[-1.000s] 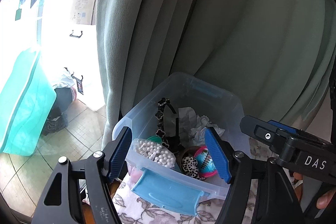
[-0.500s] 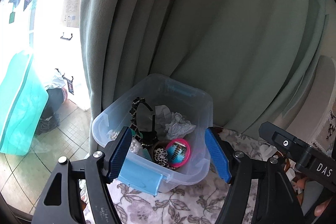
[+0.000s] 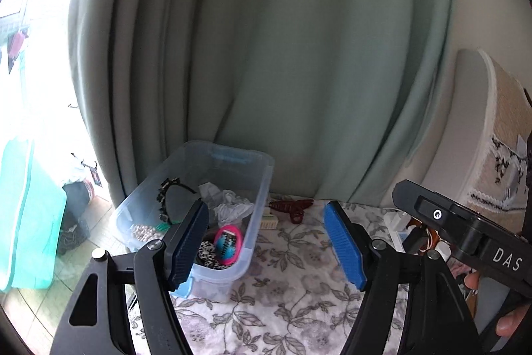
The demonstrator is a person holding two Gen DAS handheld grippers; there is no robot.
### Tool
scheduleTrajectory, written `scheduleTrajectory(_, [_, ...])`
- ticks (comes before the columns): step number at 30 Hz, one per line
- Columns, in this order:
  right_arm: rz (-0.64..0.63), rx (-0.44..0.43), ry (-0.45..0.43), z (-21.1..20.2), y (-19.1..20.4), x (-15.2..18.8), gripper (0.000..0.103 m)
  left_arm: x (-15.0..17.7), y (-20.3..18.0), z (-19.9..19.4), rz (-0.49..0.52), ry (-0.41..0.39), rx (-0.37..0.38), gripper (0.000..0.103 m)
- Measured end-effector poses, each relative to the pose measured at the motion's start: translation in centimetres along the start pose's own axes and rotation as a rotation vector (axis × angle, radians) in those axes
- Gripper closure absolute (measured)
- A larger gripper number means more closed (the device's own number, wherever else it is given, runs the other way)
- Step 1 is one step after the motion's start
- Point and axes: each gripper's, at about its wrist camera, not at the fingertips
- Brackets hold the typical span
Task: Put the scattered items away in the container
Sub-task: 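Move both open grippers back from the box toward the remaining clips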
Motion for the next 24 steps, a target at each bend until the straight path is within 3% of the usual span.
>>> scheduleTrajectory(11, [0.11,0.047,-0.042,-3.3,-5.9,0.2,0.016,0.6,-6.6,0.9,0.097,0.018,0.04,0.03])
scheduleTrajectory(24, [0.208,0.1,-0.002,-2.4,-12.1,2.0,0.016,3.3,-11.4,5.2,0.184,0.124,0.072,0.03])
Point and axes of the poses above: each gripper's, at about its wrist camera, not at the fingertips, and z roughly the way its jaws point, y to its left, x to its underside, and after that the axes turned 4 degrees about -y, right-handed
